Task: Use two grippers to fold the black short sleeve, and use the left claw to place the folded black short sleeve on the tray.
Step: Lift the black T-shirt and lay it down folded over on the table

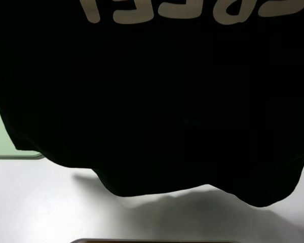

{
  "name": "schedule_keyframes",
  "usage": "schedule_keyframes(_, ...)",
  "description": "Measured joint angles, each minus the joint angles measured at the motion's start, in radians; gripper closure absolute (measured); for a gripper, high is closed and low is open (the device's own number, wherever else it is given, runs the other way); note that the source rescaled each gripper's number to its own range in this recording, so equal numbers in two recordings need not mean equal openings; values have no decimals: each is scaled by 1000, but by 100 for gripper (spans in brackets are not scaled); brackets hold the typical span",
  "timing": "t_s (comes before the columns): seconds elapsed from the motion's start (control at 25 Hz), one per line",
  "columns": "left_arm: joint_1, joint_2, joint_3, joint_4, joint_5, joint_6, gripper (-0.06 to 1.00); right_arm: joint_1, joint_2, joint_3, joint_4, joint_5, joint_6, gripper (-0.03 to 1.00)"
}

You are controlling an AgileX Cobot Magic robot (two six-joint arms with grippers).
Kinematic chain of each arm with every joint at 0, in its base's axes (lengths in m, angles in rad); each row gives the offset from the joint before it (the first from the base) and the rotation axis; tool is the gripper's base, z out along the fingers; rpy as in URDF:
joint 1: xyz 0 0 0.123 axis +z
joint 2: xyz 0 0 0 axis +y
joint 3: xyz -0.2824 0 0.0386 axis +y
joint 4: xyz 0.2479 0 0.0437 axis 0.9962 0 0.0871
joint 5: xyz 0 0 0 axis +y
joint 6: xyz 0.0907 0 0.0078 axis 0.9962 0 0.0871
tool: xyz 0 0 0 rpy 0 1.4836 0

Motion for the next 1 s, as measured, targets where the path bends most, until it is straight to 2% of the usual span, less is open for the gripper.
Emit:
schedule_keyframes(0.24, 0, -19, 4, 6, 0, -21, 94, 0, -4, 0, 0, 0, 5, 97)
schedule_keyframes(0.48, -2, 39, 35, 42, -2, -23, 94, 0, 158, 1, -127, -5, 3, 97)
schedule_keyframes(0.56, -2, 80, 74, 64, -15, -23, 94, 0, 233, 1, -157, -32, 3, 97)
schedule_keyframes(0.72, -2, 200, 131, 164, -172, -24, 94, 0, 402, 1, -240, -181, 3, 97)
schedule_keyframes(0.88, -1, 345, 145, 333, -373, -48, 94, -4, 574, 1, -343, -383, 3, 97)
schedule_keyframes(1.0, 25, 463, 145, 451, -527, -109, 94, -39, 680, 1, -383, -549, 10, 97)
